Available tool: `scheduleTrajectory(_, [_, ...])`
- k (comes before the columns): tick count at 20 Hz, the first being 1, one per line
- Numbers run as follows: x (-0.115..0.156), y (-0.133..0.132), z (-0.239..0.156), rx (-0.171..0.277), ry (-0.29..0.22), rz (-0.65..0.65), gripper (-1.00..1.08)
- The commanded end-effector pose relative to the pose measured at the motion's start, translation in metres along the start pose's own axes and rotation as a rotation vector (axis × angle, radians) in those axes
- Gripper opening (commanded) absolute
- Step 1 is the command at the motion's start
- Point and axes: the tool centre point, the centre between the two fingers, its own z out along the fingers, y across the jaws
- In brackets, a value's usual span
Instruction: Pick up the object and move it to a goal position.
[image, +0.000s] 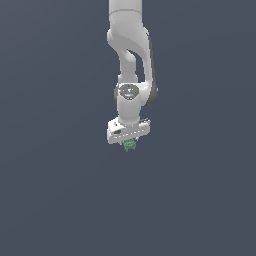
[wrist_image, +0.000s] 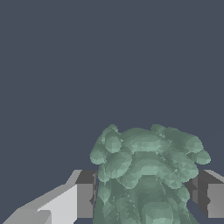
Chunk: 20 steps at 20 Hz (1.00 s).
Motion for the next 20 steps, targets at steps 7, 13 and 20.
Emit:
scheduleTrajectory(7, [0.071,-0.017,-0.048,-0.067,0.192,0.01,-1.0])
scheduleTrajectory(13, [0.121,-0.032,-0.096,-0.123,0.348,0.018,-1.0])
scheduleTrajectory(20, [0.163,-0.049,-0.152,-0.183,0.507,0.027,-1.0])
